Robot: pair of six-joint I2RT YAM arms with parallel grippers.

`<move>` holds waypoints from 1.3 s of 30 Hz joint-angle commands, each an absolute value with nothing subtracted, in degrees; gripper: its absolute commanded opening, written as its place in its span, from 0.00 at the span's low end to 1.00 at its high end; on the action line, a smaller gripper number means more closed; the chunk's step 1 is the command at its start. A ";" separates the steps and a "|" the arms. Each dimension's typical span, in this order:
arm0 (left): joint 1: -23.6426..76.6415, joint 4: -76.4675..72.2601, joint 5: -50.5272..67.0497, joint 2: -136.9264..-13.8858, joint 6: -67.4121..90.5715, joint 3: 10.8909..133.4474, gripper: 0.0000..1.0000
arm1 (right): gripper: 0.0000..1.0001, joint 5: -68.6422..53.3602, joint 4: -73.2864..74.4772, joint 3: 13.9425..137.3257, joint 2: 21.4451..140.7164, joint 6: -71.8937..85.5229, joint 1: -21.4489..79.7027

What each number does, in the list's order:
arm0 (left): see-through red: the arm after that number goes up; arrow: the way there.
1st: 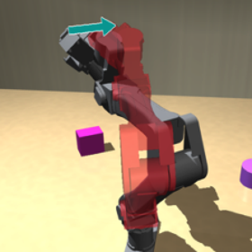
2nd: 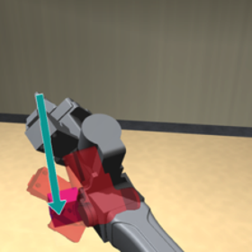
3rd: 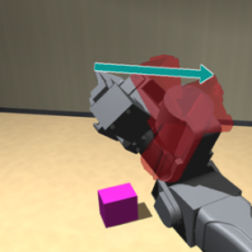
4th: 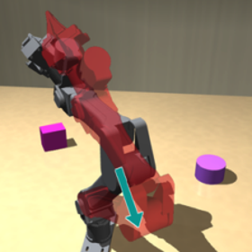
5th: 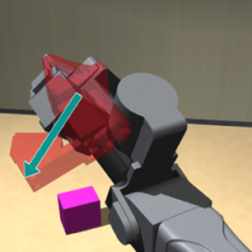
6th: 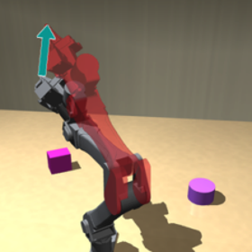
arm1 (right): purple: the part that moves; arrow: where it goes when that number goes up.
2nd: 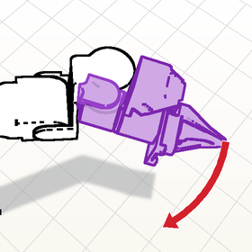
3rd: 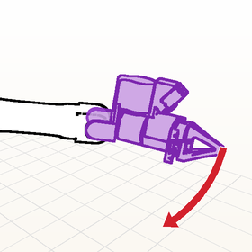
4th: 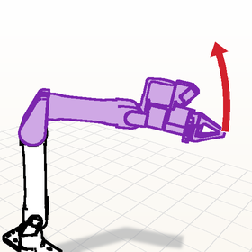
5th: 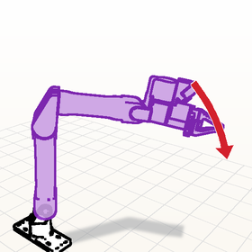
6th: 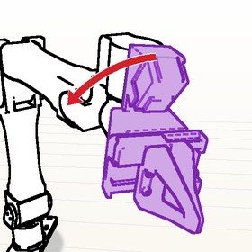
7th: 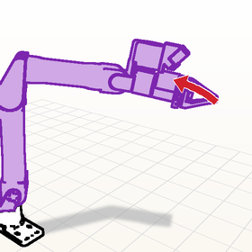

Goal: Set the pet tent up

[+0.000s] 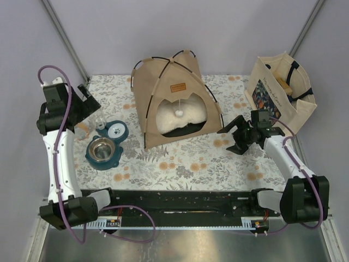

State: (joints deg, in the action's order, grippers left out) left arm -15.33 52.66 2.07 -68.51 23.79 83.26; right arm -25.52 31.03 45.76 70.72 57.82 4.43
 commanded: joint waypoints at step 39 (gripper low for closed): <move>1.32 71.89 -1.93 -21.18 22.85 79.63 0.99 | 0.99 34.72 67.33 76.82 16.88 36.47 4.31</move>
